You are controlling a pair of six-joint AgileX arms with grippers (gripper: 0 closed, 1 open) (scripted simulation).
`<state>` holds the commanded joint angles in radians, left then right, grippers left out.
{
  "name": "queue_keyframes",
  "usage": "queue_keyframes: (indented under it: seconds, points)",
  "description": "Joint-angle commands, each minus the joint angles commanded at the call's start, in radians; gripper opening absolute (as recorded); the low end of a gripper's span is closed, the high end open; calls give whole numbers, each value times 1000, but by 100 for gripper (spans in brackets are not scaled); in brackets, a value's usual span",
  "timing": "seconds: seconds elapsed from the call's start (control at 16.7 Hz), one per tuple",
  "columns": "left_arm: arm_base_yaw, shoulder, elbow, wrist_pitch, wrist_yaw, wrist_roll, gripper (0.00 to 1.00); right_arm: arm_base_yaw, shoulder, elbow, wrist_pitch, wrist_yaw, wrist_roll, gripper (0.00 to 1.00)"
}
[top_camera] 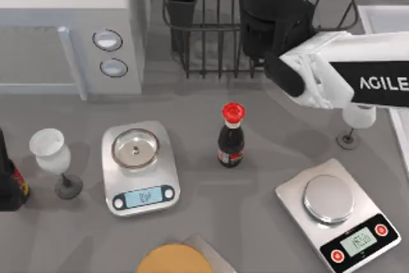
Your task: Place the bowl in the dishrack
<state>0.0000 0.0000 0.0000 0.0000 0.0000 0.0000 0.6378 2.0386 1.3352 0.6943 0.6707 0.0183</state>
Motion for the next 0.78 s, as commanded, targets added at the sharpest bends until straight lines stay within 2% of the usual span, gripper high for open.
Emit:
queue_keyframes:
  seconds: [0.24,0.78]
  points:
    - [0,0,0,0,0,0,100,-6,6,-2,6,-6,-1,0]
    - [0,0,0,0,0,0,100,-6,6,-2,6,-6,-1,68]
